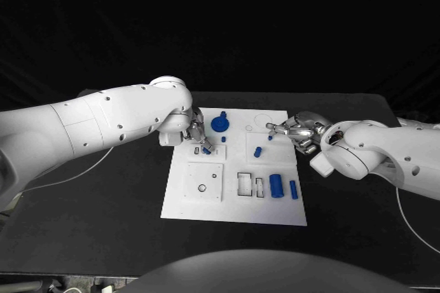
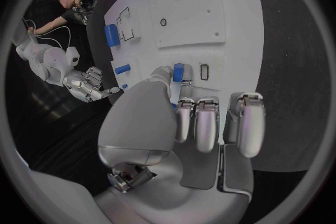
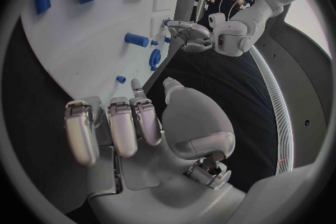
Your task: Assemble the parts on the task board
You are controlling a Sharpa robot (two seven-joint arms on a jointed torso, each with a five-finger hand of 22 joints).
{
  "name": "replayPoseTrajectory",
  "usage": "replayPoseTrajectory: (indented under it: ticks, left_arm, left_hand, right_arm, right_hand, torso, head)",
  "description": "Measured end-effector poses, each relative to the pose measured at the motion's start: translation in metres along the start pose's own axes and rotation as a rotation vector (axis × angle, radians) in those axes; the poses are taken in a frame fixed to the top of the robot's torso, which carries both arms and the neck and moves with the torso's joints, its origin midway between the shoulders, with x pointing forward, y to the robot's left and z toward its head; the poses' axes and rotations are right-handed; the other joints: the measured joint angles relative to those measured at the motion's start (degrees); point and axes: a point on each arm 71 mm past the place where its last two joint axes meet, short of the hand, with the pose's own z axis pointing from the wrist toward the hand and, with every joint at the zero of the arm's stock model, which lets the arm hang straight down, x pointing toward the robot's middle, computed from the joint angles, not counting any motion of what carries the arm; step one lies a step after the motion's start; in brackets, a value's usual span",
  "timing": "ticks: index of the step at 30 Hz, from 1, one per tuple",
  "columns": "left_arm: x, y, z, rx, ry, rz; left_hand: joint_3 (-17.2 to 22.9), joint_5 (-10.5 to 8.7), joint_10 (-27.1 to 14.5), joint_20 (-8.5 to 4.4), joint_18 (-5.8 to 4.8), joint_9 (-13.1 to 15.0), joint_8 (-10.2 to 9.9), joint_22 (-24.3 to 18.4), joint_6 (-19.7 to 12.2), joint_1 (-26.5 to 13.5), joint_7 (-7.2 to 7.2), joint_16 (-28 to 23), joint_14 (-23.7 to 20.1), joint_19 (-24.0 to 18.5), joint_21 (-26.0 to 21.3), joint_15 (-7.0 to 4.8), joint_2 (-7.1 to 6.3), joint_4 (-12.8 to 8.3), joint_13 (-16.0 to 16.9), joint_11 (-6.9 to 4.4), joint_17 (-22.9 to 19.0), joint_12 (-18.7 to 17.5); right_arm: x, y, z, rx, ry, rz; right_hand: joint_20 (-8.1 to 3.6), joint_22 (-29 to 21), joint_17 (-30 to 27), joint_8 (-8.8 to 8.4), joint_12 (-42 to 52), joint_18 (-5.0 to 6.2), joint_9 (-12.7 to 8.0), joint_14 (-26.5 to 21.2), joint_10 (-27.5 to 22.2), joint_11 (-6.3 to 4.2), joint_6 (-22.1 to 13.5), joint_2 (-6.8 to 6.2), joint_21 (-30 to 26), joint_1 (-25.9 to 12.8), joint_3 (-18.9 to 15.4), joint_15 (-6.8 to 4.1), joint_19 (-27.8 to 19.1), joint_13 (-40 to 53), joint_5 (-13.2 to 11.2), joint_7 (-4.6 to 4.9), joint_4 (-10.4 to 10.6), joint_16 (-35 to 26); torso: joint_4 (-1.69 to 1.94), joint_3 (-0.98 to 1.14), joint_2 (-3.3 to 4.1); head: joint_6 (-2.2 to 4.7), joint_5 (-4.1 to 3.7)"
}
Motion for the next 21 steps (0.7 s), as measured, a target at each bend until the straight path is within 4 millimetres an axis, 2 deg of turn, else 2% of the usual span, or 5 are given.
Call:
replayPoseTrajectory:
  ticks: [13,21]
  left_arm:
    - [0.0001,0.0008,0.0002,-0.001,-0.001,-0.003]
    - [0.0007,0.0004,0.0004,-0.001,0.000,-0.002]
  left_hand:
    - [0.2,-1.89,0.0,0.00,0.00,0.3,0.0,0.0,0.0,-0.6,0.00,0.0,0.0,0.0,0.0,0.00,-0.10,-0.2,0.0,0.00,0.0,0.0]
    - [0.2,-2.38,0.0,0.00,0.00,0.4,0.0,0.0,0.0,-0.6,0.01,0.0,0.0,0.0,0.0,0.00,0.27,-0.2,0.0,0.00,0.0,0.0]
  right_arm:
    - [0.0006,0.0004,0.0000,-0.001,0.002,0.000]
    - [0.0004,0.0002,-0.0002,-0.001,0.001,0.000]
  right_hand:
    - [0.00,0.0,0.0,0.00,0.0,0.00,0.0,0.0,0.0,0.00,0.0,0.00,0.0,0.0,0.0,0.00,0.0,0.0,0.0,0.00,0.0,0.0]
    - [0.00,0.0,0.0,0.00,0.0,0.00,0.0,0.0,0.0,0.00,0.0,0.00,0.0,0.0,0.0,0.00,0.0,0.0,0.0,0.00,0.0,0.0]
  torso:
    - [-0.03,0.03,0.01]
    - [-0.01,0.03,0.02]
  head:
    - [0.00,-0.03]
    - [0.00,-0.05]
